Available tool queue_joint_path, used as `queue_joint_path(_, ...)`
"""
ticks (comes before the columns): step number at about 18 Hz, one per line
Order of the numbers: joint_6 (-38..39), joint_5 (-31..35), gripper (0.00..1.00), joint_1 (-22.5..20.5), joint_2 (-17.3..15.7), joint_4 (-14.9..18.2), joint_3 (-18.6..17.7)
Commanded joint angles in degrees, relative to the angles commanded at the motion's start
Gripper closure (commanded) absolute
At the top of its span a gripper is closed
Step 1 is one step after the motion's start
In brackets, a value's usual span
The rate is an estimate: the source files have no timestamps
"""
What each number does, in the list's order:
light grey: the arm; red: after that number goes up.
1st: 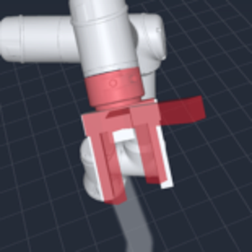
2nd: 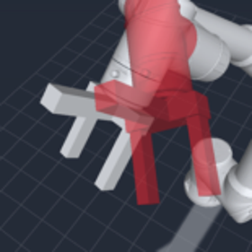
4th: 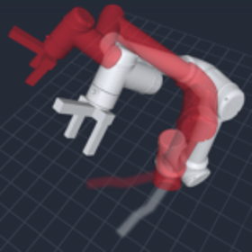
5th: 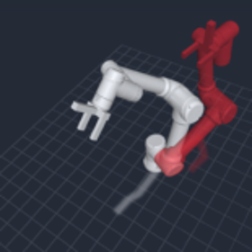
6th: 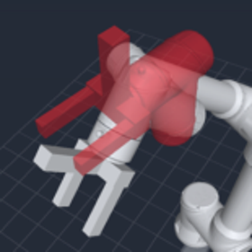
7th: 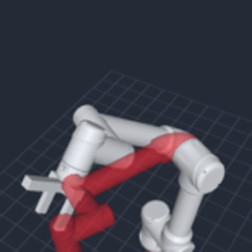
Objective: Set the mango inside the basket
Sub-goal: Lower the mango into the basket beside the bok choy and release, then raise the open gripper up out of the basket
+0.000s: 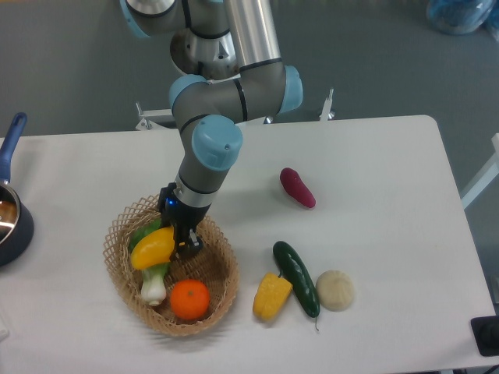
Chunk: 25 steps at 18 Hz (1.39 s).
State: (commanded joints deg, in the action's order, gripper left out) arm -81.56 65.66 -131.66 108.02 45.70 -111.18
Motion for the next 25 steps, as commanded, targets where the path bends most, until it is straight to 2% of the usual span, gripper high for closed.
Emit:
queue_joint_path(1, 0.1, 0.0, 0.54, 0.1, 0.1, -0.1, 0.1)
queue_joint_path(2, 0.1, 0.0, 0.42, 0.1, 0.1, -0.1, 0.2)
queue_joint_path(3, 0.1, 0.0, 0.23, 0.1, 0.1, -0.1, 0.3)
queue_joint_path(4, 0.1, 0.0, 0.1, 0.0, 0.1, -0.1, 0.5)
queue_joint_path(7, 0.3, 0.0, 0.01, 0.0, 0.2, -0.2, 0.7)
queue_joint_path(14, 0.5, 1.9, 0.0, -0.7, -0.3, -0.2, 0.4)
queue_joint_path(17, 1.6, 4.0, 0.0, -2.3, -3.9, -0.1, 1.5)
queue_joint_path(20, 6.6, 3.5, 0.0, -4.4, -5.9, -0.1, 4.4)
queue_joint_path(25, 20.6, 3.5, 0.0, -7.9, -7.0, -0.1, 11.0)
